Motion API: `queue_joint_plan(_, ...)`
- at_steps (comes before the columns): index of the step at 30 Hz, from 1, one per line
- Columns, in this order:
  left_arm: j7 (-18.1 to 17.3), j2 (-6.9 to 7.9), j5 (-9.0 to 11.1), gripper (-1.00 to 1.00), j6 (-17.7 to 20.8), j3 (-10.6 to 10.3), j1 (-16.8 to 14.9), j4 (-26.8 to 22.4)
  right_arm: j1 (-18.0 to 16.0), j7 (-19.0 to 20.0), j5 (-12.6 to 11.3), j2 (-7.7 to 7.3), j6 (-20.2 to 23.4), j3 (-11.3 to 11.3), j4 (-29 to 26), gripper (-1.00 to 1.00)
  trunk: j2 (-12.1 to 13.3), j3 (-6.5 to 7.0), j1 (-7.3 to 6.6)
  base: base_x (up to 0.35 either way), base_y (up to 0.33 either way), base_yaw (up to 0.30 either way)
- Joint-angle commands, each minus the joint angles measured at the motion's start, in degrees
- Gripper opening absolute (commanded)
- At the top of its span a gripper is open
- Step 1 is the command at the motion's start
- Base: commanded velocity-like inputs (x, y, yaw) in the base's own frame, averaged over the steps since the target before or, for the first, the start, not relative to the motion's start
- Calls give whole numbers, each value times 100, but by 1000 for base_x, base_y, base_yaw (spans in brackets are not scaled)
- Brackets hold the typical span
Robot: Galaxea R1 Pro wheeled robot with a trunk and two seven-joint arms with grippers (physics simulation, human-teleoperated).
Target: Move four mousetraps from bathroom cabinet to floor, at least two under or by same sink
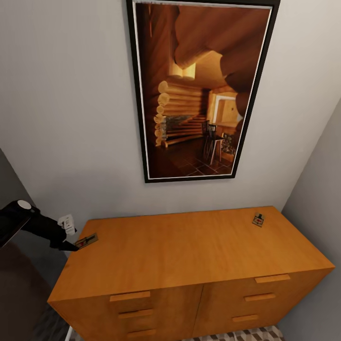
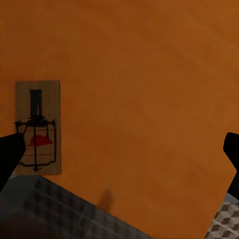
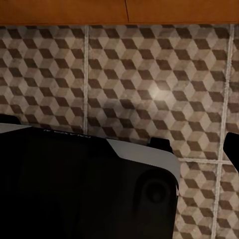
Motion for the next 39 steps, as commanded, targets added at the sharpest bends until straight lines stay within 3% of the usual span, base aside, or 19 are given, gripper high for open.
queue_joint_plan(1, -14, 3, -11, 100, 60, -13, -8, -4, -8, 22, -60, 0, -25, 37, 10, 100, -13, -13, 4, 0, 0, 0)
queue_joint_plan(28, 23, 41, -11, 100, 51, 16, -8, 153, -9, 22, -59, 0, -25, 37, 10, 100, -13, -13, 4, 0, 0, 0)
queue_joint_plan(39, 19, 42, -11, 100, 49, 144, -8, 186, -5, 22, -60, 0, -25, 37, 10, 100, -13, -13, 4, 0, 0, 0)
